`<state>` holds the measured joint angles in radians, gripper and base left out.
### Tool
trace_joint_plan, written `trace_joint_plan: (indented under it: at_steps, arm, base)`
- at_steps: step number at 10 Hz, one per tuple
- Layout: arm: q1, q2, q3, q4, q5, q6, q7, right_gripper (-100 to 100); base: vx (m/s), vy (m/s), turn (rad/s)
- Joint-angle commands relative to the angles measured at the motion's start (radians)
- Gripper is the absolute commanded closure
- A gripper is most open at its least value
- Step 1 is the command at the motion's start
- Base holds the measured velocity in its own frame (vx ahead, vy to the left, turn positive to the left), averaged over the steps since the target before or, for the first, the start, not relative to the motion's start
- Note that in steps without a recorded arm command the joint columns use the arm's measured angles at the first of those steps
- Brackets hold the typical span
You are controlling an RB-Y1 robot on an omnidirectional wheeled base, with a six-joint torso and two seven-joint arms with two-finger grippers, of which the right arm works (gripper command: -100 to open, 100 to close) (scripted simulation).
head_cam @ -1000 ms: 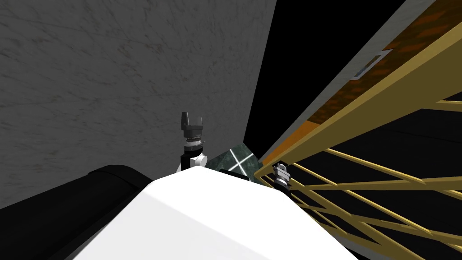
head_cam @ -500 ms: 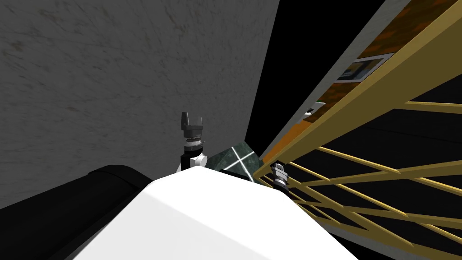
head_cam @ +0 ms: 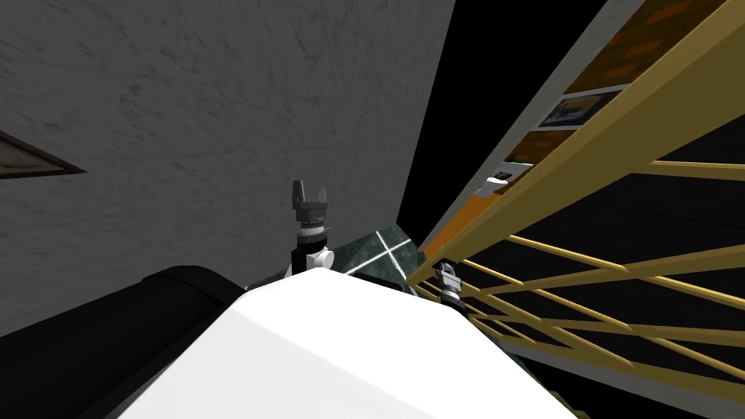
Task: Pull the door open
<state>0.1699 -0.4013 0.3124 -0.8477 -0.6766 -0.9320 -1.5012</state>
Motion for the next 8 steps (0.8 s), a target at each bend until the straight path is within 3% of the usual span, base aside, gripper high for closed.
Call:
trace_joint_plan:
  at_steps: [1,3,4,8]
  arm:
    - [0.006,-0.009,0.027,-0.009,0.014,-0.011,-0.017,100]
    - [0.014,-0.020,0.048,-0.019,0.026,-0.018,-0.030,100]
    - [0.012,-0.017,0.041,-0.010,0.022,-0.013,-0.026,100]
    - [0.041,-0.066,0.090,0.004,0.045,-0.075,-0.093,100]
  base:
    - [-0.230,-0.028,0.047]
    - [-0.208,-0.038,0.044]
    - [-0.090,-0.017,0.018]
    - [-0.222,-0.014,0.152]
